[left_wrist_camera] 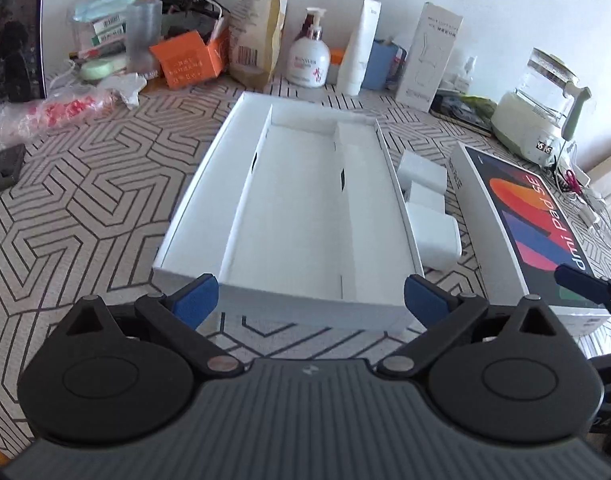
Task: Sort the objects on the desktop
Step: 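Move the left gripper toward the white chargers beside the white tray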
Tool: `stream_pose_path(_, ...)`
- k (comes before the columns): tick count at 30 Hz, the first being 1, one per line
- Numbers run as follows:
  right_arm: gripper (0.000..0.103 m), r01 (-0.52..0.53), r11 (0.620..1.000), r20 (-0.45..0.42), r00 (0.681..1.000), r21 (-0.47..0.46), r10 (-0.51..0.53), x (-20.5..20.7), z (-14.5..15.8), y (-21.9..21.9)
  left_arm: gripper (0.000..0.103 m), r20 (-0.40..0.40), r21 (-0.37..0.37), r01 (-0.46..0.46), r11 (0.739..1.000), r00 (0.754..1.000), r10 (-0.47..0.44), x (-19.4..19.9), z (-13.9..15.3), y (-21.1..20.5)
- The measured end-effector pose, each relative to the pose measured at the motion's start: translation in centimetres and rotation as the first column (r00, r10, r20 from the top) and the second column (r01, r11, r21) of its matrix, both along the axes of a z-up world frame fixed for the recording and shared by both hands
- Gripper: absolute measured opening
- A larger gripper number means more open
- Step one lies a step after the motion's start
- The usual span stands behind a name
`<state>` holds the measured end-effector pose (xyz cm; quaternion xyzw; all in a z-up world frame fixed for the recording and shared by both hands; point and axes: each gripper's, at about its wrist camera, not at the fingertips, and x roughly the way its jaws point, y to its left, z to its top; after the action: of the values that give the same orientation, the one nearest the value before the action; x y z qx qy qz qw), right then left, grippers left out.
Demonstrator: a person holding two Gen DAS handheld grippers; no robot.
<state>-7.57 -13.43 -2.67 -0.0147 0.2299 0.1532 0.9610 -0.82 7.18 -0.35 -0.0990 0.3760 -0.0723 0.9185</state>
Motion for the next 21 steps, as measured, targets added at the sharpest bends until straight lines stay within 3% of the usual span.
stream_pose_path(2,0.098,-0.023,1.000,-0.027,0.999,0.019,0.024,0.1,-0.3,-0.1,0.100,-0.005,-0.030,0.009,1.000,1.000,-0.009,-0.1,0.2,0.6)
stream_pose_path(5,0.097,-0.051,0.998,-0.060,0.997,0.037,0.053,0.2,-0.8,-0.2,0.100,-0.008,0.000,0.008,1.000,1.000,-0.008,-0.2,0.1,0.8)
stream_pose_path(14,0.098,0.050,0.997,-0.051,0.997,-0.054,-0.053,1.3,-1.1,-1.9,0.100,-0.013,0.031,-0.063,0.998,0.998,0.063,0.1,-0.8,2.1)
stream_pose_path(21,0.101,0.093,0.989,-0.018,0.995,-0.115,-0.096,1.3,-1.6,-2.0,0.103,-0.046,-0.039,-0.074,0.996,0.996,0.072,1.2,-1.9,2.6)
